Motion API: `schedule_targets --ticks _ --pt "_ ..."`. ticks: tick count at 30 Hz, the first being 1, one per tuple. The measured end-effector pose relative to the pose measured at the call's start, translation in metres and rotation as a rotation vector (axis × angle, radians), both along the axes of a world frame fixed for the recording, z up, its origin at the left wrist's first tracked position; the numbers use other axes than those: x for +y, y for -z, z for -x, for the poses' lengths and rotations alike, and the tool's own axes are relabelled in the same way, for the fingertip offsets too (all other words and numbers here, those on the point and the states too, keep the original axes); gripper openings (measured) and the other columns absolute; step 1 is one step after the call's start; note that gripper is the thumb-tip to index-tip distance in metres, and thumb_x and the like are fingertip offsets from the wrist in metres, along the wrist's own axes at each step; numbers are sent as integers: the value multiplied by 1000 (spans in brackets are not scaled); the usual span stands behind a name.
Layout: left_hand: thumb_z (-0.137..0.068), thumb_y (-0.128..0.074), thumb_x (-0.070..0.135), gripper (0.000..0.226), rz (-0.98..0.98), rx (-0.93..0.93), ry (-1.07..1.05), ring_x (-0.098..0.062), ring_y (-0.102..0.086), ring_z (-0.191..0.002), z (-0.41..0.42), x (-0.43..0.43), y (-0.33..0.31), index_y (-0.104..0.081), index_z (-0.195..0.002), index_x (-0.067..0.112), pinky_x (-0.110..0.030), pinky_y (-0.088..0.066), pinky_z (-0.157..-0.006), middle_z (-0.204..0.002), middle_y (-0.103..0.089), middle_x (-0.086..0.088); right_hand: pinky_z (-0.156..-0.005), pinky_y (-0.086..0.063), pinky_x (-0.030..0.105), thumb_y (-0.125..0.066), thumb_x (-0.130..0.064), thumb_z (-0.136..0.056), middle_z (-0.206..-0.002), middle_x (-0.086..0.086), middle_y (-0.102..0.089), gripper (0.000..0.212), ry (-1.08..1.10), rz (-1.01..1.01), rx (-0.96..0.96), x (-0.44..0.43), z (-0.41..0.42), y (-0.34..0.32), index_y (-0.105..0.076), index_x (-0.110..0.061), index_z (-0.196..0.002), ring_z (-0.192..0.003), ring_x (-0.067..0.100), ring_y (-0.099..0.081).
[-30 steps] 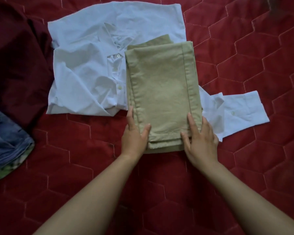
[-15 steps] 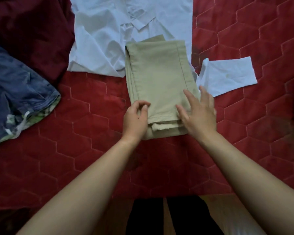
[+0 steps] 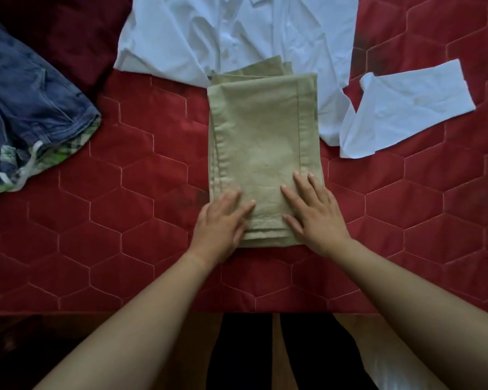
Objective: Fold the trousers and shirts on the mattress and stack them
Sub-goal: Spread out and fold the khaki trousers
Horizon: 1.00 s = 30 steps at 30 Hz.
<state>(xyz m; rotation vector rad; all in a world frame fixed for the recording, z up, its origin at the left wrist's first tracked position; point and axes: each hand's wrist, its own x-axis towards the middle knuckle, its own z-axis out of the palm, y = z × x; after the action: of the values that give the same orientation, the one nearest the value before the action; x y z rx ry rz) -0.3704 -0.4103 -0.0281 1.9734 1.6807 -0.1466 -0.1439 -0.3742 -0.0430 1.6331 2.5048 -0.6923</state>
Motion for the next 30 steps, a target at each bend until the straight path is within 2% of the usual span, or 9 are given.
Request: schedule_targets --ticks 4,7,10,14,17,19,24,27,30 --pt "-96 -29 51 58 142 141 95 -16 4 -145 -4 -10 20 -2 -146 44 -49 -10 -113 -159 6 4 -111 -16 51 -40 -46 -94 -159 2 -4 61 -28 57 -62 -10 -7 7 -17 -30 -148 -145 22 3" --pt "-95 -34 50 58 110 112 80 -16 2 -145 -6 -11 18 -8 -147 43 -52 -11 -113 -159 3 3 -108 -13 61 -55 -41 -89 -154 7 -25 60 -42 -29 -31 -12 0 3 -37 -23 -143 -143 29 -18" --pt "-93 -42 48 54 93 73 79 -19 -9 -145 1 -10 16 -25 -144 42 -48 -16 -112 -158 -10 0 -106 -20 60 -69 -33 -82 -143 10 -45 51 -141 -167 47 -26 -2 3 -56 -18 -129 -133 34 -38" --pt "-91 -43 50 48 3 22 114 -21 -20 -142 12 -14 16 -40 -138 39 -50 -26 -108 -154 -25 -5 -108 -21 52 -69 -38 -81 -148 10 -37 58 -162 -114 80 -42 -8 11 -52 -20 -133 -137 33 -32" --pt "-86 -30 62 65 11 79 205 -23 -6 -146 16 -22 28 -24 -146 37 -50 -26 -108 -158 -10 -7 -109 -22 51 -70 -45 -78 -151 9 -31 69 -200 -70 98 -39 -13 19 -46 -22 -138 -140 31 -25" --pt "-83 -36 66 75 13 129 262 -23 1 -146 18 -26 34 -14 -148 37 -51 -25 -109 -159 -1 -8 -108 -24 52 -73 -41 -75 -152 10 -29 73 -225 -44 111 -38 -17 22 -45 -21 -139 -141 31 -23" --pt "-73 -71 40 81 -19 52 213 -25 -16 -144 19 -25 31 -32 -144 34 -50 -26 -108 -156 -18 -8 -94 -43 48 -63 -19 -84 -127 14 -59 29 -117 -136 289 -31 -14 15 -68 -9 -111 -121 37 -51" --pt "-75 -70 22 59 -84 -27 95 -23 -44 -129 21 -22 11 -53 -130 26 -55 -26 -105 -139 -47 -4 -85 -48 40 -63 -14 -85 -110 9 -68 22 -44 -108 348 -24 -11 -6 -70 -8 -104 -105 32 -62" --pt "-79 -62 23 34 -147 -167 34 -22 -61 -106 21 -19 -28 -64 -113 20 -50 -32 -101 -112 -64 0 -73 -52 37 -65 -13 -85 -101 4 -70 20 -18 -14 345 -20 -19 -46 -69 -11 -105 -92 29 -65"
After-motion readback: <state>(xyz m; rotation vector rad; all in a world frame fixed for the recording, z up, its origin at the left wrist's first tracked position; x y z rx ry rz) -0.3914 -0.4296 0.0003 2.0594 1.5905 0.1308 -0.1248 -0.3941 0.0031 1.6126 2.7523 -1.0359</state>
